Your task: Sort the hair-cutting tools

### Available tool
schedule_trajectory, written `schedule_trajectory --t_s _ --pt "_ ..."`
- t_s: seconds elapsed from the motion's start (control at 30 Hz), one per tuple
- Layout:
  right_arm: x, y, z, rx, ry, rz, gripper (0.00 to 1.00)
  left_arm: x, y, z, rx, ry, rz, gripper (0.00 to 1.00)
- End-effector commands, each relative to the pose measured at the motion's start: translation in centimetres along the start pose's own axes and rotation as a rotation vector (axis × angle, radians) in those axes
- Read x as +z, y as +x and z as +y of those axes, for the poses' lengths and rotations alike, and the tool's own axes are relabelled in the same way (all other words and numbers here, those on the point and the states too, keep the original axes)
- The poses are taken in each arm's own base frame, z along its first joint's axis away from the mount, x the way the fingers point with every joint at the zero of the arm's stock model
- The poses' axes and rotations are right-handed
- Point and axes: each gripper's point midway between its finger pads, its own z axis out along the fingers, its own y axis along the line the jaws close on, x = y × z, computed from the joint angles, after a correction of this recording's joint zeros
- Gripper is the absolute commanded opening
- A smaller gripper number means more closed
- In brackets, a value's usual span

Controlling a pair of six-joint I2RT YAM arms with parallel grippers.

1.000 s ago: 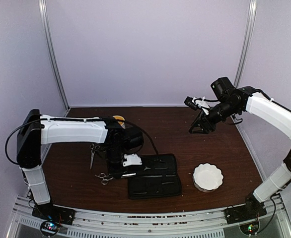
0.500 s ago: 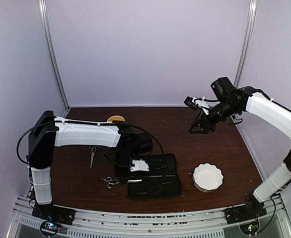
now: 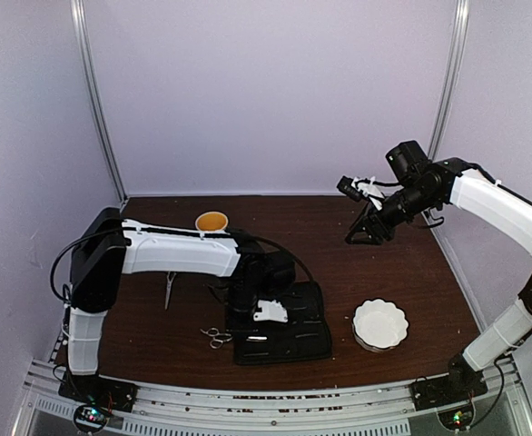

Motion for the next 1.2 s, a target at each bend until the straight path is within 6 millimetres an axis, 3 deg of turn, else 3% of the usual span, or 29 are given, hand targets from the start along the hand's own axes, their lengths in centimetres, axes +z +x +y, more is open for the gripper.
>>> schedule_trajectory --t_s 0.0,0.23,0.7,0.93,1.03,1.17 --pt "-0.7 -0.7 0.7 -0.024 -0.01 -0.031 0.46 -0.1 -1.9 0.1 0.059 0.012 -0.041 0.0" --pt "-0.7 -0.6 0.7 -0.021 -0.007 -0.026 0.46 0.2 -4.3 0.6 0.104 0.015 -0.1 0.0" --pt "-0.1 -0.6 0.4 -0.011 -0.016 -0.006 0.46 1.9 -7.1 0.6 0.11 0.053 -0.169 0.0" --pt "0.4 -0.5 0.5 -0.009 -0.028 0.006 0.46 1.6 -9.2 0.4 0.115 0.072 -0.276 0.01" --pt "0.5 -0.5 0.6 -0.01 -0.033 0.013 0.46 1.4 -9.8 0.5 0.112 0.07 -0.304 0.04" --pt "0.6 -0.5 0.6 -0.012 -0.034 0.015 0.46 1.7 -9.0 1.0 0.098 0.031 -0.277 0.18"
